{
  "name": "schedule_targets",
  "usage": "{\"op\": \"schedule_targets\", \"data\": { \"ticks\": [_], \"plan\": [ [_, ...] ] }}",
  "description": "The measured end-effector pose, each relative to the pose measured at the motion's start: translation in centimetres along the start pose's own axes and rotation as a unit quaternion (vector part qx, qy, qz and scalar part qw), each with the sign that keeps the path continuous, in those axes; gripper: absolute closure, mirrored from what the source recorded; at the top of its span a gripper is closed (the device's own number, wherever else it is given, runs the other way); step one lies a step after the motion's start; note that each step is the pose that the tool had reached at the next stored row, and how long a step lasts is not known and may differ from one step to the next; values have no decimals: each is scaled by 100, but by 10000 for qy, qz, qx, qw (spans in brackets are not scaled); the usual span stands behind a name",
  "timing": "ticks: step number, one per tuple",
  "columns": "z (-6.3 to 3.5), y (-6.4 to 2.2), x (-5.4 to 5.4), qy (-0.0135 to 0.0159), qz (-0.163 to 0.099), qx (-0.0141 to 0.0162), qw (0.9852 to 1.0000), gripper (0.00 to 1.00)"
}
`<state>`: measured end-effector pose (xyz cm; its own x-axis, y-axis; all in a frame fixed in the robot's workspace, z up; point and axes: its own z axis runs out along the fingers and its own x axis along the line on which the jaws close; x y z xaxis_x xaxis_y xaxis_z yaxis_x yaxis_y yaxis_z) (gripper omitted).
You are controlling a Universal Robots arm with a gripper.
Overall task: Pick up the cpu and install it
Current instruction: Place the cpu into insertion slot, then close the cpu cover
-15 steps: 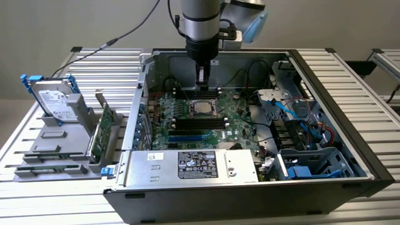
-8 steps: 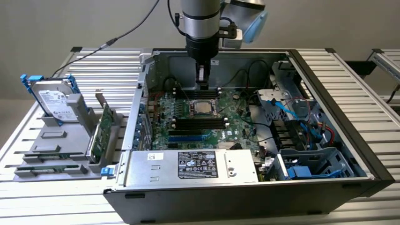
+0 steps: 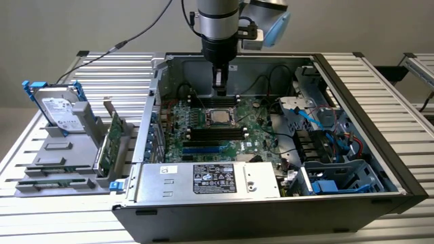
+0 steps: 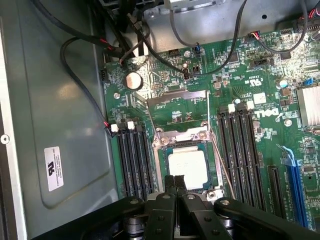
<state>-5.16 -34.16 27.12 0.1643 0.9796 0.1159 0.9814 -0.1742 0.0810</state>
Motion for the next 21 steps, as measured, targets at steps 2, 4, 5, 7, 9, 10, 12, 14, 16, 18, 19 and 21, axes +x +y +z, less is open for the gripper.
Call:
{"op": "schedule_targets", "data": {
  "ticks": [2,4,5,7,9,10,12,14,16,18,19,21],
  "plan": [
    [-13,1,1,7,1,1,10000,89],
    [-32,7,1,20,1,3,10000,89],
    [-45,13,-2,34,3,5,10000,89],
    [-69,32,-11,68,7,12,10000,89],
    [-93,60,-20,108,12,20,9999,89],
    [-104,76,-25,128,13,25,9999,89],
    [-123,119,-32,169,18,34,9999,89],
    [-133,176,-37,199,22,43,9998,89],
    [-134,258,-34,221,24,48,9997,89],
    [-129,351,-30,239,25,50,9997,89],
    [-126,396,-28,246,27,51,9997,89],
    [-120,486,-22,259,28,53,9996,89]
  ]
}}
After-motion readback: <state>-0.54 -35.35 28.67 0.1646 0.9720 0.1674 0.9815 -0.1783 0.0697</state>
